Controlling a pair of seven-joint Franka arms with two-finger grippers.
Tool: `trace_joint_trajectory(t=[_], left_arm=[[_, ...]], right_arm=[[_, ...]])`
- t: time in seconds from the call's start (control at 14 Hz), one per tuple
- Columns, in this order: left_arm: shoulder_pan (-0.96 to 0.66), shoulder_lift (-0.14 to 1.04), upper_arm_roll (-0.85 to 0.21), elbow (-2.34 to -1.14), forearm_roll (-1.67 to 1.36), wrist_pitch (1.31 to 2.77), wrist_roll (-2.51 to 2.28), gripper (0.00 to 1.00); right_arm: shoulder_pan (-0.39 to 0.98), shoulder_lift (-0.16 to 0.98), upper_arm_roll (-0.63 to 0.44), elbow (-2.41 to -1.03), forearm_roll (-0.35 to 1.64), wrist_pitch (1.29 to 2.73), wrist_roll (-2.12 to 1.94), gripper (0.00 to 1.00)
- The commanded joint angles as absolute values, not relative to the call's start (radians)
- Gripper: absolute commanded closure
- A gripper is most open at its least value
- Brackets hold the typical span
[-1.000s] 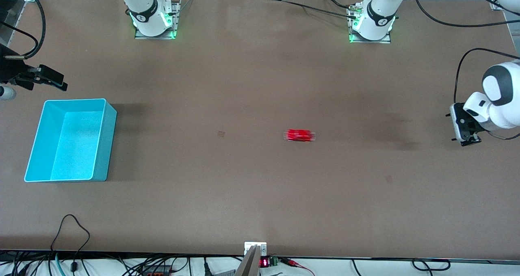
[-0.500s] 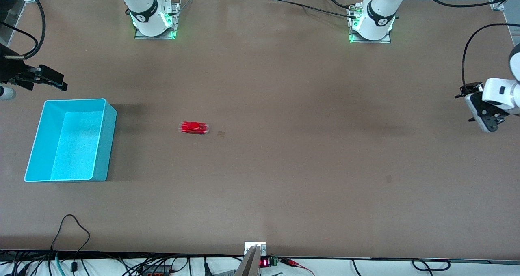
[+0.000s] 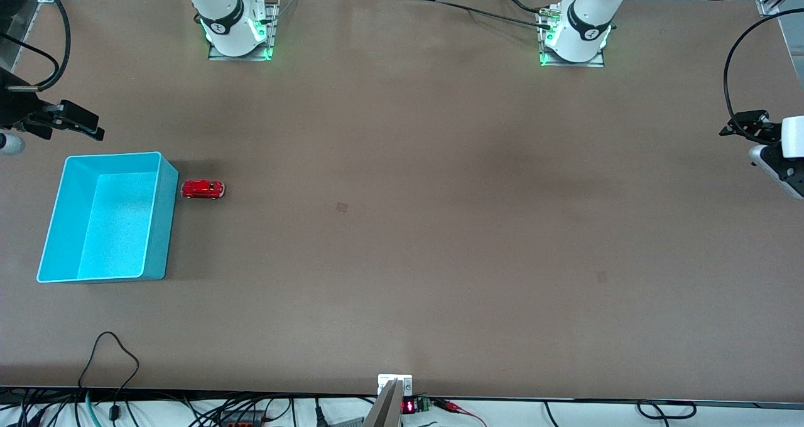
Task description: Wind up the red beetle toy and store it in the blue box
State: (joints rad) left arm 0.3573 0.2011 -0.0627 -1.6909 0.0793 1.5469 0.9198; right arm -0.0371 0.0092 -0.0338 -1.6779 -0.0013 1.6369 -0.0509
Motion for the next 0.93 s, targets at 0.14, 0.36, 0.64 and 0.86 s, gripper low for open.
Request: trace_joint_trajectory(t=[0.14,0.36,0.64,0.86], left_arm=[[0.356,0.210,-0.121,-1.568,0.087,1.487,0.708,0.00],[0.356,0.210,-0.195,-1.511,0.086,1.462,0.585,0.00],[0.354,0.210,-0.331,-1.447,0.095,1.398,0.390,0.00],[0.354,0.210,-0.437,-1.421,0.095,1.364,0.204,0.00]], right_arm=[[-0.035,0.008,-0.023,-1.678,0.006,1.640,-0.041,0.00],[-0.040,0.012,-0.023,-1.681,0.006,1.638,-0.044,0.00],[-0.015,0.049,-0.018,-1.678,0.005,1.658,-0.055,0.00],[-0.017,0.109,-0.020,-1.675,0.067,1.678,-0.057,0.00]])
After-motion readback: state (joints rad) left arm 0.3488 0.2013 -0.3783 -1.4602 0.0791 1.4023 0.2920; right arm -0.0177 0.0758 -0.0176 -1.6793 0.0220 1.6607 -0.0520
